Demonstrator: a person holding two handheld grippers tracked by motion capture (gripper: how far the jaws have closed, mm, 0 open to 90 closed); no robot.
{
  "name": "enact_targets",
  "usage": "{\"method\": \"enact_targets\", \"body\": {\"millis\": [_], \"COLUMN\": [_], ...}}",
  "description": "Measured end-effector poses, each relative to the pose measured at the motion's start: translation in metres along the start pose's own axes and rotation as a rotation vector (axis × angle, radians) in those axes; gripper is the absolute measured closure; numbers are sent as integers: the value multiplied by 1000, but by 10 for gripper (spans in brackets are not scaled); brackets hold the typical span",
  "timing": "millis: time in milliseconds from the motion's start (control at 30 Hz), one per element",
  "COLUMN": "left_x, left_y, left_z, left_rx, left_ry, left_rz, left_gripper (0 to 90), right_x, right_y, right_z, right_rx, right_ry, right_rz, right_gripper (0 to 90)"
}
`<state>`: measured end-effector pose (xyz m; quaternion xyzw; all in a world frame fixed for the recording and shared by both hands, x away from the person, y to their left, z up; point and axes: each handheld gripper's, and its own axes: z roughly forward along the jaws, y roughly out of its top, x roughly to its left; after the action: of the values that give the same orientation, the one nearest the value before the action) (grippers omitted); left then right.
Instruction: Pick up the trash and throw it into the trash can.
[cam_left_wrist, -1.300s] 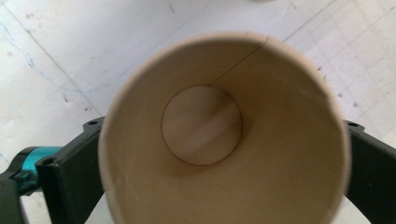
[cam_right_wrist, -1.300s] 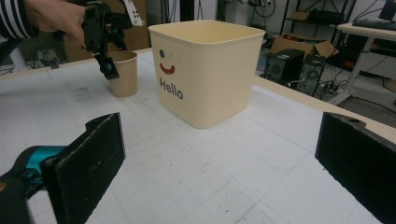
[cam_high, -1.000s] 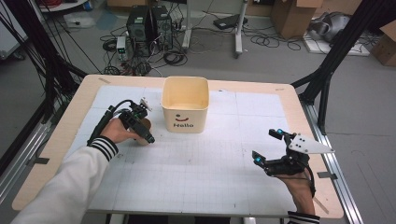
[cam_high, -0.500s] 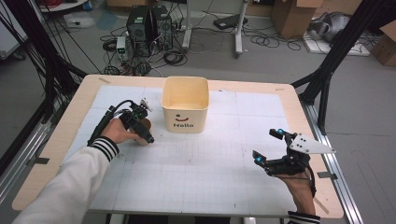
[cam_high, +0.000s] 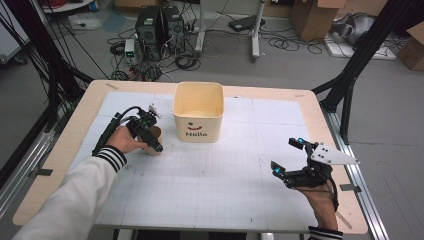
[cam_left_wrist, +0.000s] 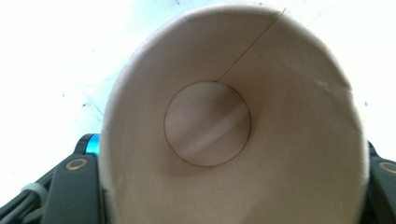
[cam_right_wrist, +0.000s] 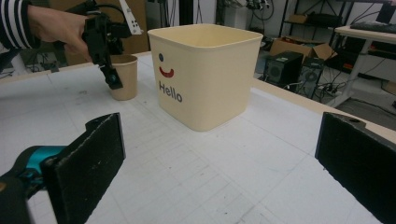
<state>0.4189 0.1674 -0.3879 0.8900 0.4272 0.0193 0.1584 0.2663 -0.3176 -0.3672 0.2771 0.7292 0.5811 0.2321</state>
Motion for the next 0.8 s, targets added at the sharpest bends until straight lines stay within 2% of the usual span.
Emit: {"method": "enact_targets", "body": {"millis": [500, 733, 800], "left_x": [-4, -8, -9], "left_y": [0, 2, 5], "left_z": [-4, -16, -24], "left_rx": [-1, -7, -12], "left_ry": [1, 23, 31], "left_rz": [7, 12, 21], "left_gripper": [339, 341, 341], "right_x": [1, 1, 1], "right_y": [1, 2, 2], "right_z": [0, 0, 0], "right_rx": [-4, -3, -3], "right_ry": [2, 3, 3], "right_rz": [-3, -2, 1], "right_gripper": [3, 4, 3]}}
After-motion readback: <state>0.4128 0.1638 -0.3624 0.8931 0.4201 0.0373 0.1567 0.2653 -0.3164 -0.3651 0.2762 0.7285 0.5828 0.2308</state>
